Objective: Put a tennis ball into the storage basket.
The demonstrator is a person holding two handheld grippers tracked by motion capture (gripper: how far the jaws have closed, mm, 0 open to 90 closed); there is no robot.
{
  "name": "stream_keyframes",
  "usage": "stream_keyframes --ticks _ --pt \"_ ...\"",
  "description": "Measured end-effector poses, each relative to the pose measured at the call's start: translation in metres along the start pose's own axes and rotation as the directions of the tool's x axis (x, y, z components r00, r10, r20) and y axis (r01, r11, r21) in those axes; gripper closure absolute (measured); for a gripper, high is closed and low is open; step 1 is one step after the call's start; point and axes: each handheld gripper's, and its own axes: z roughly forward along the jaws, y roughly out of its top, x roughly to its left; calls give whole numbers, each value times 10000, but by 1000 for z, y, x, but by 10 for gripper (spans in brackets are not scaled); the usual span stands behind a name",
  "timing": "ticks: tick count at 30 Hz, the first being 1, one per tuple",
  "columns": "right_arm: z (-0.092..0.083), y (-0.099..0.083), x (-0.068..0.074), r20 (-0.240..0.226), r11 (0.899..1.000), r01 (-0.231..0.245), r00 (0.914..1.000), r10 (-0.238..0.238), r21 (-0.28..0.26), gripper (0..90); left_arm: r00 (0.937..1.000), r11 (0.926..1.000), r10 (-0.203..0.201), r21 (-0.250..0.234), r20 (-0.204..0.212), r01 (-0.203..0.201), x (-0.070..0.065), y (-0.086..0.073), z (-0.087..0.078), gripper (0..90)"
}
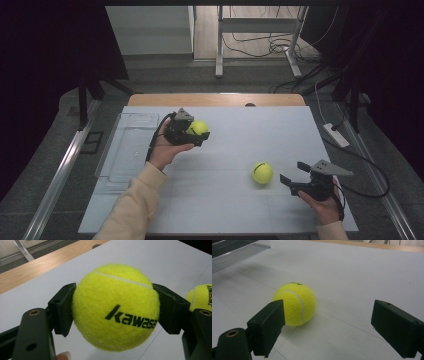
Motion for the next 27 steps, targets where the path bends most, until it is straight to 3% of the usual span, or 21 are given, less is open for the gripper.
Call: stream_keyframes --ticks 12,27 --pt "1 0 1 37 10000 3 10000 -4 21 121 9995 9995 -216 -248 -218 211 9 -2 -20 268" --pt "1 0 2 27 10000 -2 10000 2 8 122 9986 9987 -312 -424 -420 294 14 0 -29 268"
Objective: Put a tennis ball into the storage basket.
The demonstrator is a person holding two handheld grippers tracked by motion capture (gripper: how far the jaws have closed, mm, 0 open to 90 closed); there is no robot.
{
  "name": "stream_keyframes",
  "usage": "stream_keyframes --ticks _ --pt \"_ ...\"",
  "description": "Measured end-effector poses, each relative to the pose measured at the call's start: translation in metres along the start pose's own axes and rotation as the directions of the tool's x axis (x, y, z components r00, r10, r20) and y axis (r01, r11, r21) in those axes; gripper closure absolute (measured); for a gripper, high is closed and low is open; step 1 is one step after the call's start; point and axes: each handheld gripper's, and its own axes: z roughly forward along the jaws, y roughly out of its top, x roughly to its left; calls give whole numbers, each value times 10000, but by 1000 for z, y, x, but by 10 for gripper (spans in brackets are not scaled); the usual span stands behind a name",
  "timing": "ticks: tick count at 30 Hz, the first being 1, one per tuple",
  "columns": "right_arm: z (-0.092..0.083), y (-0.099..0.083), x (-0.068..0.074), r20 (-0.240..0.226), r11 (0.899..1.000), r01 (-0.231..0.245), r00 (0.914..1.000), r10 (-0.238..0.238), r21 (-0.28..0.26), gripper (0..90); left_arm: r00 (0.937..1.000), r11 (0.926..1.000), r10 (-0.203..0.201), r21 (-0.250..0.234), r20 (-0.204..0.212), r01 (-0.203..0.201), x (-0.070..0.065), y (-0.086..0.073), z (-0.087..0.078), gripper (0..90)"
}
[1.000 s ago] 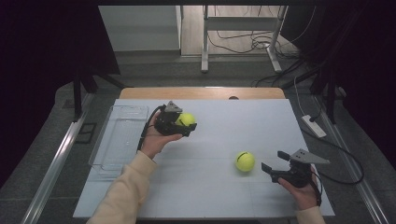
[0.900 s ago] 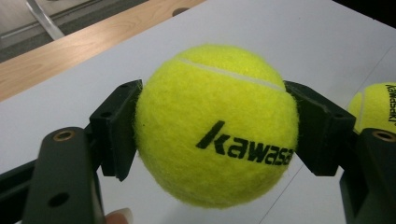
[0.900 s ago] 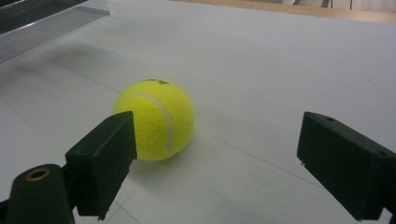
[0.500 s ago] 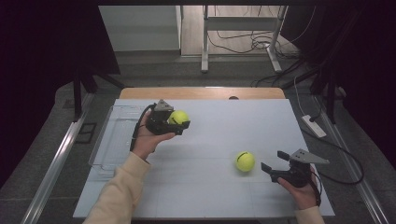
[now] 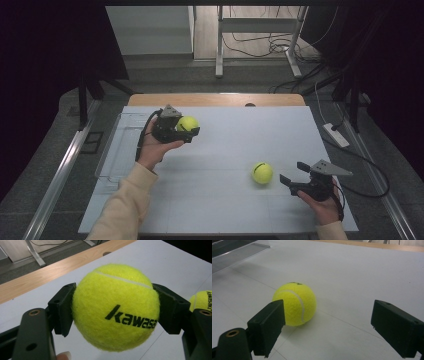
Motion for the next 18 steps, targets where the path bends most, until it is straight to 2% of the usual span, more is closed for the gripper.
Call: stream_keyframes --ticks 18 --pt "0 0 0 30 10000 17 10000 -17 -36 122 9994 9997 -177 -179 -289 171 12 2 -12 268"
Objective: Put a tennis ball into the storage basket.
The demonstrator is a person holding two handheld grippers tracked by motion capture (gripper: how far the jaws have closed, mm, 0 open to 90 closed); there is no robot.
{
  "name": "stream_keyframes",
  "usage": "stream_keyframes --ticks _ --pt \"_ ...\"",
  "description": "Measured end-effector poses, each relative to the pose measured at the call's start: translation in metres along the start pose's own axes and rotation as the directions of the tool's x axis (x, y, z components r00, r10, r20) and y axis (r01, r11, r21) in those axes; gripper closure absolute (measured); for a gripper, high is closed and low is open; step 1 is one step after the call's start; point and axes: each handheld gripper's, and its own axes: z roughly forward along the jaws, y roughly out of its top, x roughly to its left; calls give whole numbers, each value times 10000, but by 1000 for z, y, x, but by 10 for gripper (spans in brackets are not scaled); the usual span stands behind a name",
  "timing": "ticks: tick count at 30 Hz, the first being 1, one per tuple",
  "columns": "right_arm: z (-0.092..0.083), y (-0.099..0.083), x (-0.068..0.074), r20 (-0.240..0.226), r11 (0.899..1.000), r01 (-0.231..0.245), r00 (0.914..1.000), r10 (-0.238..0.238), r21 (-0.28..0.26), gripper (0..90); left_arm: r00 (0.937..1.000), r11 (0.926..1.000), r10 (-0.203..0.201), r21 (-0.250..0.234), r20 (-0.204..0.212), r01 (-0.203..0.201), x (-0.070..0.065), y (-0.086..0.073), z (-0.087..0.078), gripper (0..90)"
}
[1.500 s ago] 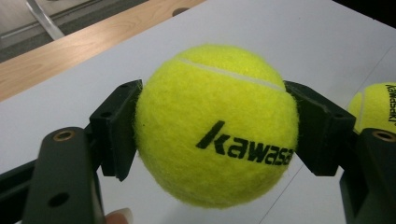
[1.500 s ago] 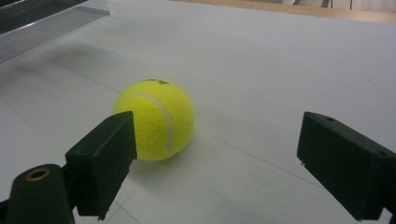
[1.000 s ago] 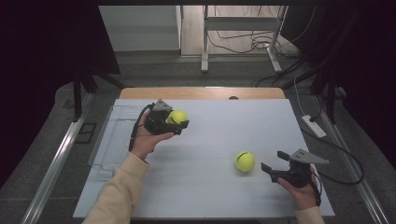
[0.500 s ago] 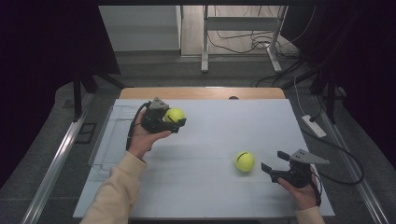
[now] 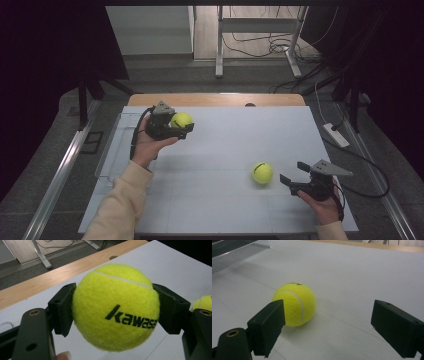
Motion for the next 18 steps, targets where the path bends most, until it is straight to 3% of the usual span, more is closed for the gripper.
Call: stream_keyframes --ticks 18 --pt "0 0 0 14 10000 -11 10000 11 37 122 9984 9995 -296 -96 -475 291 18 -4 -12 268"
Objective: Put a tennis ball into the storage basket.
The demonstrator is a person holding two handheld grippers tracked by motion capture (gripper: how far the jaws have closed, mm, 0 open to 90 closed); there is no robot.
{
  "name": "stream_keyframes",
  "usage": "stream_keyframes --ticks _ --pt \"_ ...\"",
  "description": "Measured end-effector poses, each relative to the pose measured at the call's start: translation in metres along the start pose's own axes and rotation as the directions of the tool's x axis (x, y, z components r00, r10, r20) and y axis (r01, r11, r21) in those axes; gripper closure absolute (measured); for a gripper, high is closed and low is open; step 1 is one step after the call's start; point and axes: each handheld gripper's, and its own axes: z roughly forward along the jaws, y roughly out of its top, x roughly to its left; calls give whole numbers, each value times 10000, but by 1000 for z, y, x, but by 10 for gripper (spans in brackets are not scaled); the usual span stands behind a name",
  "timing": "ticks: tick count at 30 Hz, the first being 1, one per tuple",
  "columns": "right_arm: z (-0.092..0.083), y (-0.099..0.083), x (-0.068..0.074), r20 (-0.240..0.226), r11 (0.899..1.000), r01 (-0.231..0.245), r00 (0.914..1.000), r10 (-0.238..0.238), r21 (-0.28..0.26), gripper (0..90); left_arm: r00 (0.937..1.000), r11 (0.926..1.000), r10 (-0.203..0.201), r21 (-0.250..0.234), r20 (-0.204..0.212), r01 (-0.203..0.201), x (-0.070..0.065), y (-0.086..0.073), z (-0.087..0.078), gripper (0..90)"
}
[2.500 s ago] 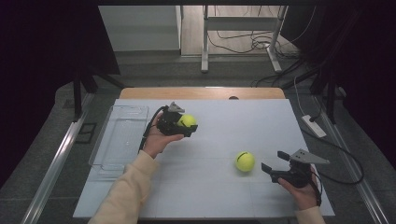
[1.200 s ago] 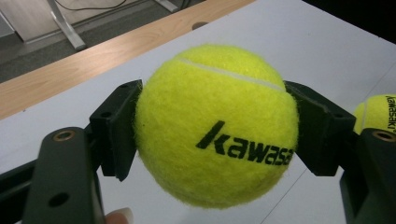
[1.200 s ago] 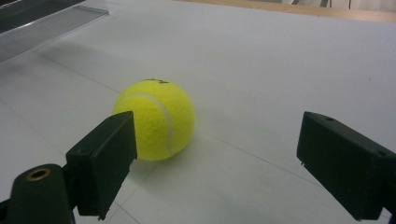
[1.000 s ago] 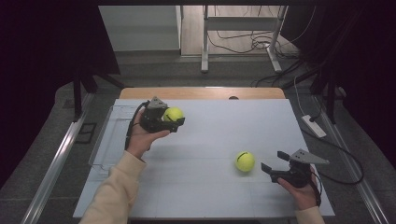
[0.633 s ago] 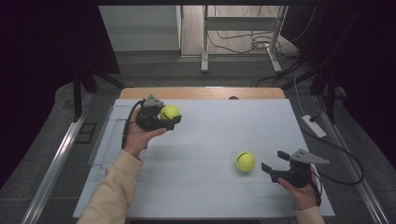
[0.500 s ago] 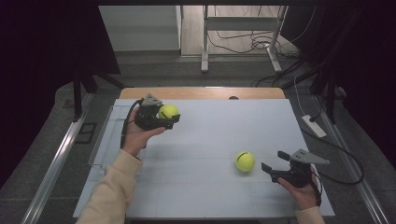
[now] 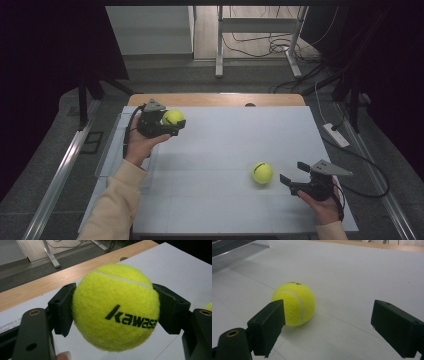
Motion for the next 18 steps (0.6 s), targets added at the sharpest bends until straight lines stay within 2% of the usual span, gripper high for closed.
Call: stream_keyframes --ticks 18 --pt "0 0 1 17 10000 47 10000 -47 -15 122 9985 9994 -336 -66 -425 333 17 -7 -10 268"
